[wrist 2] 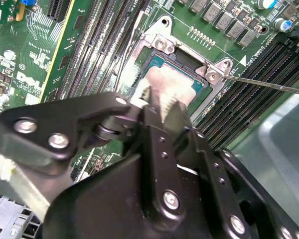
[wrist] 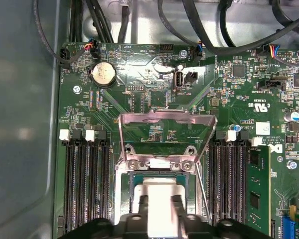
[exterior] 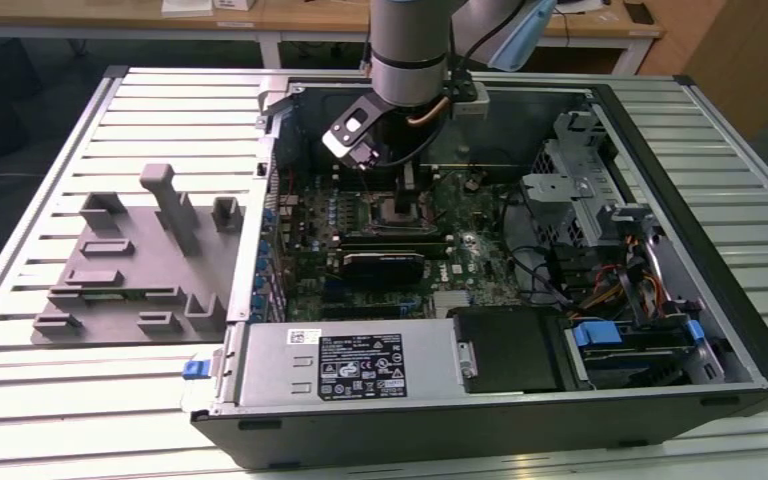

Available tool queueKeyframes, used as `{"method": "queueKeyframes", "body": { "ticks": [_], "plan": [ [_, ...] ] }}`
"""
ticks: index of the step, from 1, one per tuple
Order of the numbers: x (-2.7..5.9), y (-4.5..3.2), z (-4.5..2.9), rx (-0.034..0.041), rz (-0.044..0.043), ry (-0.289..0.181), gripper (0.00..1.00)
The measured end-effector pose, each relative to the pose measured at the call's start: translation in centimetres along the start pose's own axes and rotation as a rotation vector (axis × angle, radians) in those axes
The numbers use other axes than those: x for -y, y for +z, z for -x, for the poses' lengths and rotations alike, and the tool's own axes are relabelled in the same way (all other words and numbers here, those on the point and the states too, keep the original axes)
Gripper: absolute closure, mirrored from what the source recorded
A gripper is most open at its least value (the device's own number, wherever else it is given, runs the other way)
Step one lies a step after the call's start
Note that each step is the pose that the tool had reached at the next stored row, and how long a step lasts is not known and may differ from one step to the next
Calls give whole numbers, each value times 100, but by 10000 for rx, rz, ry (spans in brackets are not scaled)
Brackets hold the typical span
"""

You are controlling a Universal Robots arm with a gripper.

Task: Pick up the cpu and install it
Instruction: 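Place the cpu into insertion slot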

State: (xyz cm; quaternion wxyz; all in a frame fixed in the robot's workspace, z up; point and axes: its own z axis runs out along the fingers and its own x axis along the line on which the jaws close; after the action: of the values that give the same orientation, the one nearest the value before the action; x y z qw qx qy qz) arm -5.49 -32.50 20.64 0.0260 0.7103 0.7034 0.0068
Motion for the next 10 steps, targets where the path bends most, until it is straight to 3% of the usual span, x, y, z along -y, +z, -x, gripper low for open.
{"method": "queueKeyframes", "body": {
  "ticks": [5, 7, 9, 10],
  "plan": [
    [0, -2, 0, 0, 0, 0, 87],
    [0, -3, 0, 0, 0, -1, 89],
    [1, -4, 0, 111, 0, -5, 89],
    [1, -3, 1, 113, 0, -6, 89]
  ]
}}
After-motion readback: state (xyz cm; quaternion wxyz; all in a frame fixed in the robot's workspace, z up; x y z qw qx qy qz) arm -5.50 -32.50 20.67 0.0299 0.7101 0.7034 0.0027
